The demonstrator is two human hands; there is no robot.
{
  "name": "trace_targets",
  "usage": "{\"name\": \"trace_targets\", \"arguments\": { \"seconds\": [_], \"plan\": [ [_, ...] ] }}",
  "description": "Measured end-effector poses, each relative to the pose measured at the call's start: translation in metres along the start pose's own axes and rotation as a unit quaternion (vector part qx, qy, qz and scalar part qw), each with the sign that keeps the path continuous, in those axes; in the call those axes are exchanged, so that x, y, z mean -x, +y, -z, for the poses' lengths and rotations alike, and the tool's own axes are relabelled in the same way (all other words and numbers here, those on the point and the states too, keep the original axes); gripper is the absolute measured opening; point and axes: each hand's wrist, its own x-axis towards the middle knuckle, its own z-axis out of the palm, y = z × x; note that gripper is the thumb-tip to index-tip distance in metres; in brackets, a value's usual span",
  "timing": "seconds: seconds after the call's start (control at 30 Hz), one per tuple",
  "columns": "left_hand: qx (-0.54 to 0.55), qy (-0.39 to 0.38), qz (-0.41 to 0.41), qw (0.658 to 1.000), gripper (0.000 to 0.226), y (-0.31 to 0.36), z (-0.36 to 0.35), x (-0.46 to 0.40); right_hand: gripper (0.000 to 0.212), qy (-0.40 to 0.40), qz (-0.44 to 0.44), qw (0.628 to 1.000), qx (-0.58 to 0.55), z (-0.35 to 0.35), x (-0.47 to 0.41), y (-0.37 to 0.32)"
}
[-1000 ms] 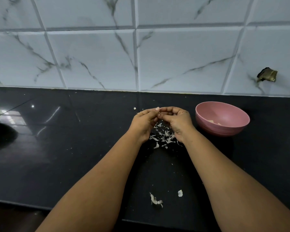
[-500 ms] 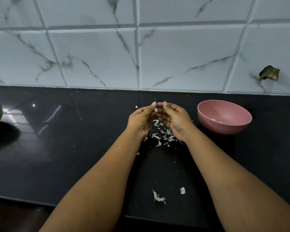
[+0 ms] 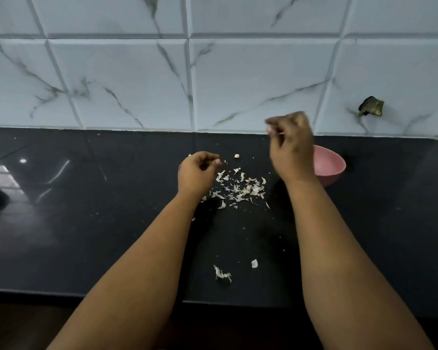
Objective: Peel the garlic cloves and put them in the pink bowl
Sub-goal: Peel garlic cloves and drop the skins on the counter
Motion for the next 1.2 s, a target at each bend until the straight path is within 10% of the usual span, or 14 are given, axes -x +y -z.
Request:
{"name": "trace_targets", "arguments": {
  "seconds": [0.33,0.6,0.7,0.9,1.07,1.2],
  "plan": [
    [-0.005,0.049,0.034,0.998,0.024,-0.003,0.005,0.0,0.036,-0.124,-0.233,0.95,0.169,0.02,-0.001,0.028],
    [-0.045,0.116,0.095,0.988,0.026,-0.014,0.013,-0.012,0.027,-0.054,-0.028,0.992,0.107,-0.012,0.01,0.015],
    [-0.049,0.139,0.131,0.98,0.027,-0.022,0.019,-0.02,0.026,-0.223,-0.02,0.973,0.053,-0.04,0.028,0.003],
    [0.153,0.194,0.194,0.95,0.017,-0.033,0.024,-0.032,0.081,-0.52,-0.153,0.809,0.227,-0.076,0.055,0.0],
    [0.251,0.204,0.185,0.928,0.015,-0.035,0.024,-0.039,0.057,-0.491,-0.105,0.859,0.097,-0.084,0.054,-0.001],
    [0.268,0.22,0.182,0.92,0.012,-0.036,0.025,-0.042,0.024,-0.248,-0.127,0.96,-0.033,-0.09,0.043,0.01]
  ]
}}
